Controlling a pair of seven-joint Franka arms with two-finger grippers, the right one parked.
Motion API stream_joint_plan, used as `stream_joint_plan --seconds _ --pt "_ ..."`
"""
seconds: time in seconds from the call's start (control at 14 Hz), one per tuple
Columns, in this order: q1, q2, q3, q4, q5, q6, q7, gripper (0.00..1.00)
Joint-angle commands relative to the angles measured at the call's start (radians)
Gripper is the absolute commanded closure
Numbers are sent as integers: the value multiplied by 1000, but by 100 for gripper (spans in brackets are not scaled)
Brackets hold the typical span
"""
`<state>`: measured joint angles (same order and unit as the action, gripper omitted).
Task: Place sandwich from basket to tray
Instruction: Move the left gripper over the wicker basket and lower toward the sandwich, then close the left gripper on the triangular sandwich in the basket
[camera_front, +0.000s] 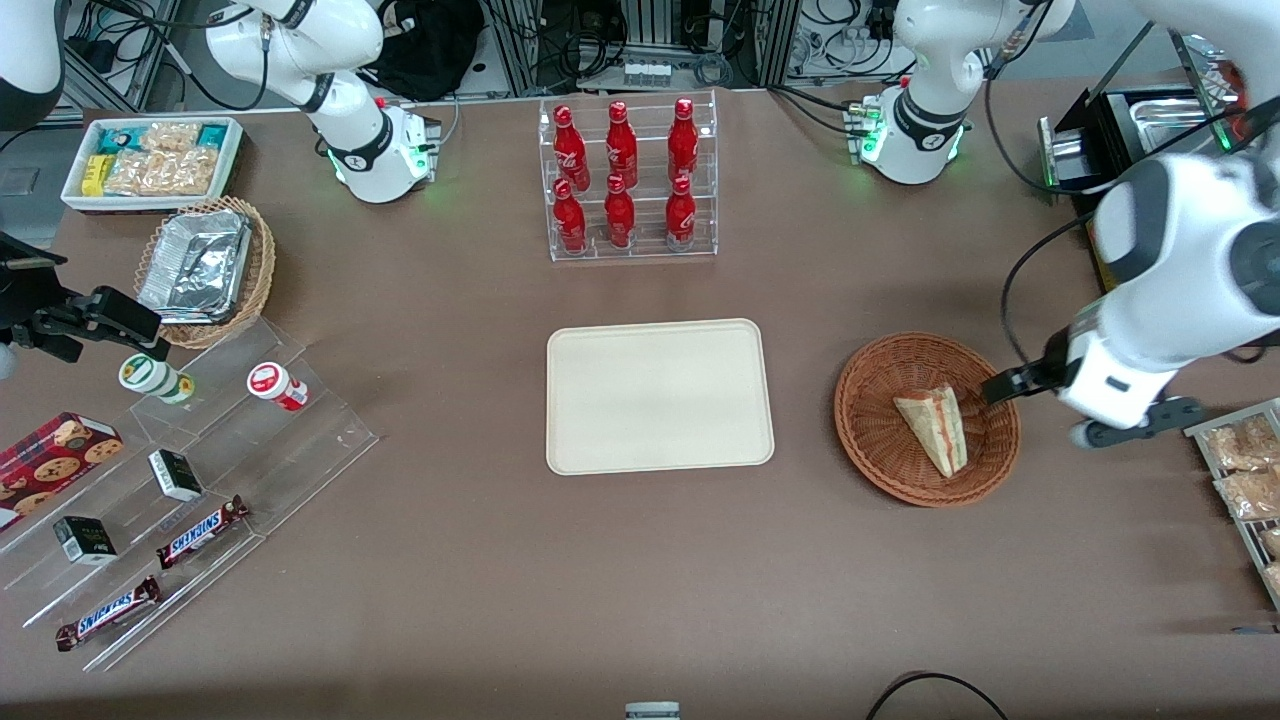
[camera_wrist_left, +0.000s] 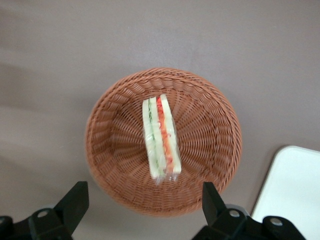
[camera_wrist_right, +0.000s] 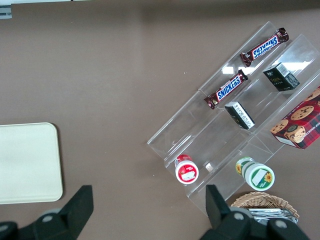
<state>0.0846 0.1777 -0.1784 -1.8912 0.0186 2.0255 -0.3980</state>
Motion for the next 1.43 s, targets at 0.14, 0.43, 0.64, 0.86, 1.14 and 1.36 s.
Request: stream_joint_plan --seconds 0.14,0.43,0.64,0.86,1.14,1.36 --pt "0 -11 -4 -230 15 246 -114 0" --pt "-8 41 -3 -302 14 378 -151 0" --pt "-8 89 -4 -305 15 435 -151 0" --pt "-11 149 -7 -299 15 511 -150 0" --pt "-26 178 -7 -269 14 526 -150 39" --pt "-34 174 -7 -226 12 501 -142 91"
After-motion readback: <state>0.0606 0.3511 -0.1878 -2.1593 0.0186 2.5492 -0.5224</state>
